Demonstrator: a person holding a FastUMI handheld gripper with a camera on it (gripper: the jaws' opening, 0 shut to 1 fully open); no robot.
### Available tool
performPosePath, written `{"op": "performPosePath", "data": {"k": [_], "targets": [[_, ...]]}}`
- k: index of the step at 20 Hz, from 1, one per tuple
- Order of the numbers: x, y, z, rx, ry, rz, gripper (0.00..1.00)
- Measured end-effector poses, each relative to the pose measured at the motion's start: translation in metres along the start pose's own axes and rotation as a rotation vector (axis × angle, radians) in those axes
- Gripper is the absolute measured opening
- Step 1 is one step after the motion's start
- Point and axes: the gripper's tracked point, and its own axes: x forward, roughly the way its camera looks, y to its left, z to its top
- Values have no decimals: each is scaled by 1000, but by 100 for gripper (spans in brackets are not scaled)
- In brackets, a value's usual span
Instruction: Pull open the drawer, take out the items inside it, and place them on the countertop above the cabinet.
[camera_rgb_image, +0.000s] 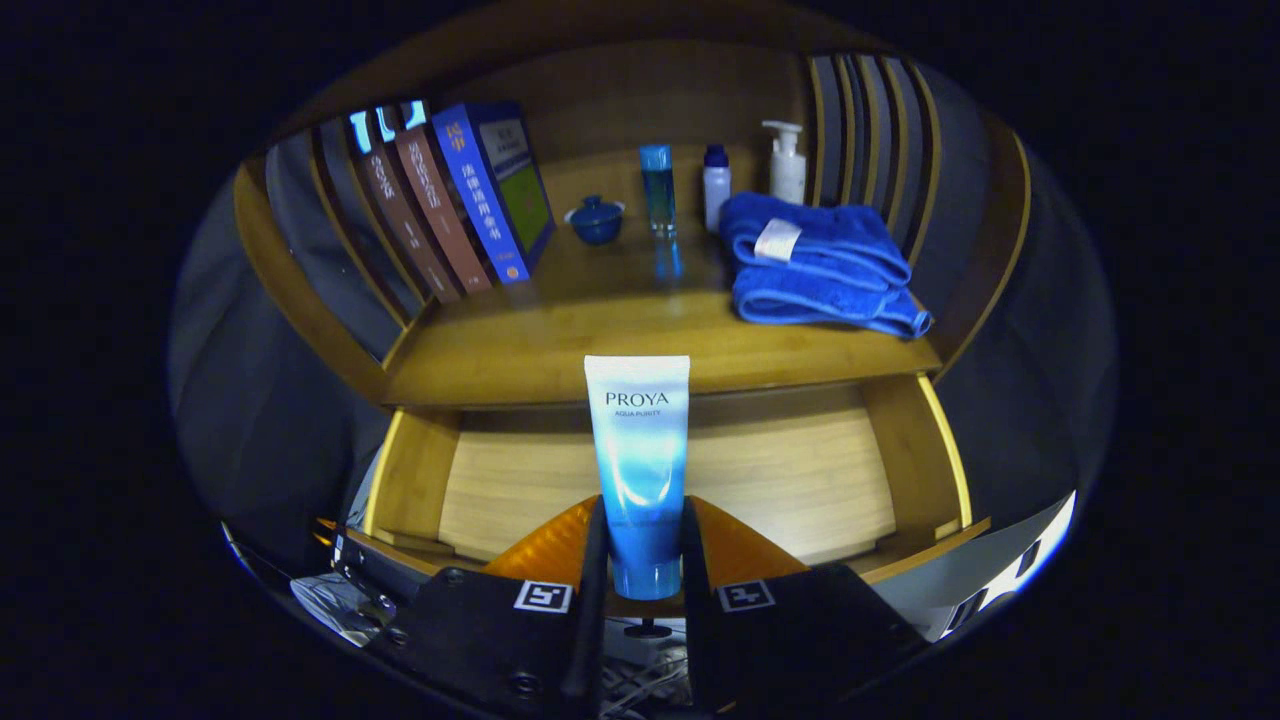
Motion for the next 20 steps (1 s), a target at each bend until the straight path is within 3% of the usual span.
{"op": "performPosePath", "data": {"k": [5,11,20], "targets": [[6,3,46,12,-37,-8,38],[52,11,81,35,16,9,38],[118,13,89,20,131,-26,38]]}}
